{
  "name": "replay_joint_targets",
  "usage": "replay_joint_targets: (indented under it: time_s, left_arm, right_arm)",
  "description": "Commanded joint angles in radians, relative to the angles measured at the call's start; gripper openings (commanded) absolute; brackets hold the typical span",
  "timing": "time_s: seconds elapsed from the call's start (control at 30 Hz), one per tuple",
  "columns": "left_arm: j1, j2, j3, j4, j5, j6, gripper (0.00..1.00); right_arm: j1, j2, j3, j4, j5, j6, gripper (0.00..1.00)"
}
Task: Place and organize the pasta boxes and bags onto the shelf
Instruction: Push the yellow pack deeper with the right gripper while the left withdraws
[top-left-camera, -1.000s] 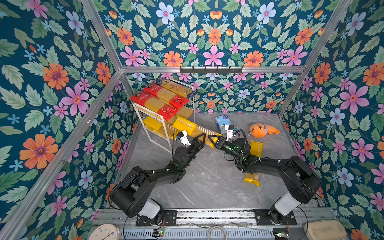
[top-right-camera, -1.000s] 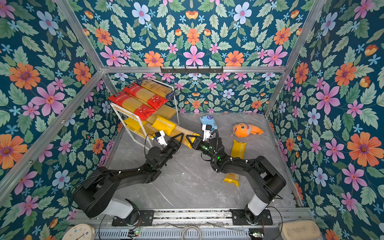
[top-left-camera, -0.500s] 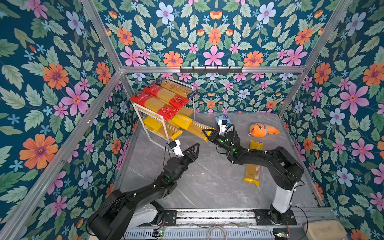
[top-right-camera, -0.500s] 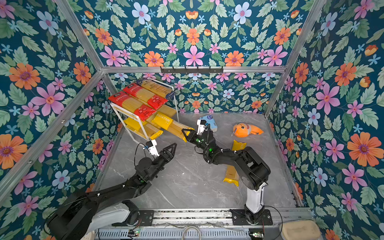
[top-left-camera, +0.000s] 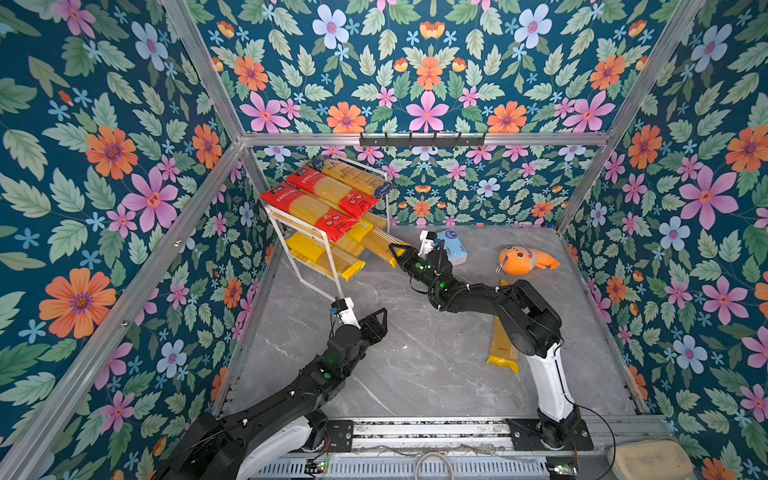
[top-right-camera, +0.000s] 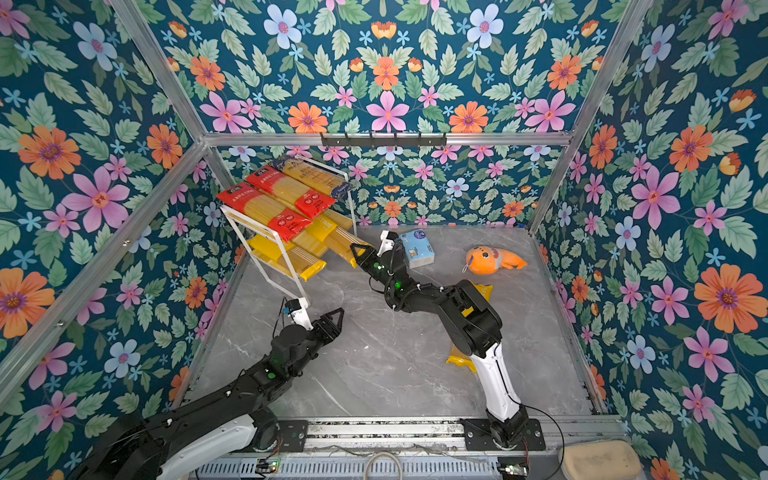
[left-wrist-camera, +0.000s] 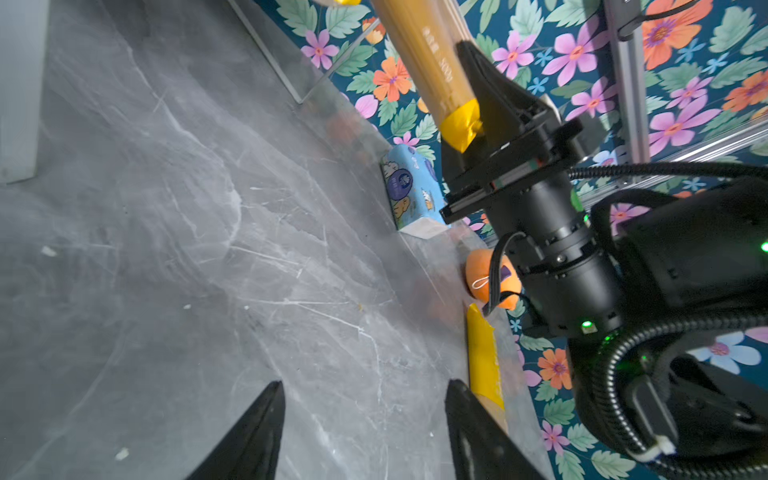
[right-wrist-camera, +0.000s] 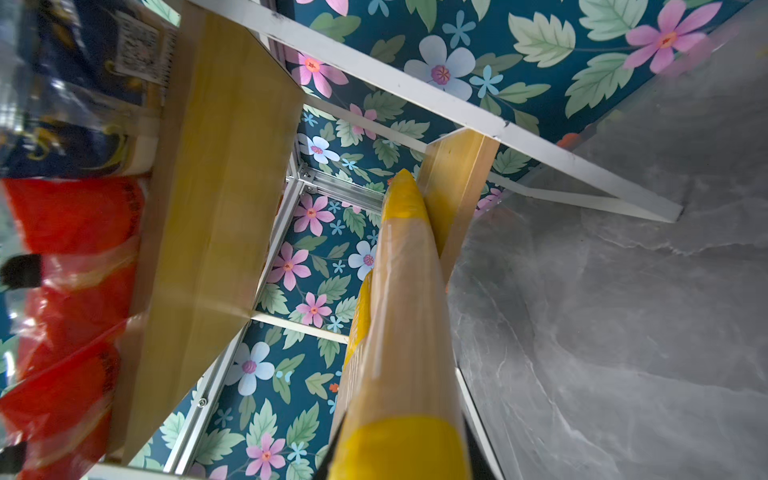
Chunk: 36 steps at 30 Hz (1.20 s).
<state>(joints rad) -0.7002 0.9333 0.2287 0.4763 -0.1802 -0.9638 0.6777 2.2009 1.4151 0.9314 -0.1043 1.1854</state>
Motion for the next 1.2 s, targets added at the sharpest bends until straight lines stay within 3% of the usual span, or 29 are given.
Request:
replay_joint_targets:
  time_s: [0.0,0.13,0.33,0.47,0.7,0.8,0.93,1.17]
  left_arm:
    - [-0.001,0.015,0.004,-0.034,-0.015,0.017,0.64]
    - [-0.002,0.049,0.016,-0.028,-0.007,0.017,0.64]
    - [-0.011,0.086,0.028,-0.001,0.001,0.02,0.64]
    - [-0.014,0.101,0.027,0.012,0.001,0.019,0.64]
    - [-0.015,0.136,0.037,0.035,0.015,0.022,0.64]
    - [-0.017,0.146,0.038,0.044,0.021,0.021,0.64]
    - [-0.02,0.152,0.04,0.048,0.022,0.023,0.64]
    - [-0.028,0.144,0.037,0.044,0.013,0.023,0.64]
  right_arm:
    - [0.018,0.039,0.06,-0.032,-0.007,0.061,0.18]
    - [0.042,0.082,0.152,-0.116,-0.041,0.067,0.21]
    - [0.051,0.116,0.231,-0.178,-0.118,0.067,0.38]
    - [0.043,0.088,0.209,-0.208,-0.156,0.057,0.46]
    - [0.04,0.007,0.066,-0.182,-0.16,0.059,0.47]
    - [0.039,-0.009,0.043,-0.172,-0.162,0.054,0.43]
    - [0.04,0.0,0.059,-0.175,-0.167,0.051,0.29]
    - [0.036,0.044,0.168,-0.235,-0.192,-0.005,0.13]
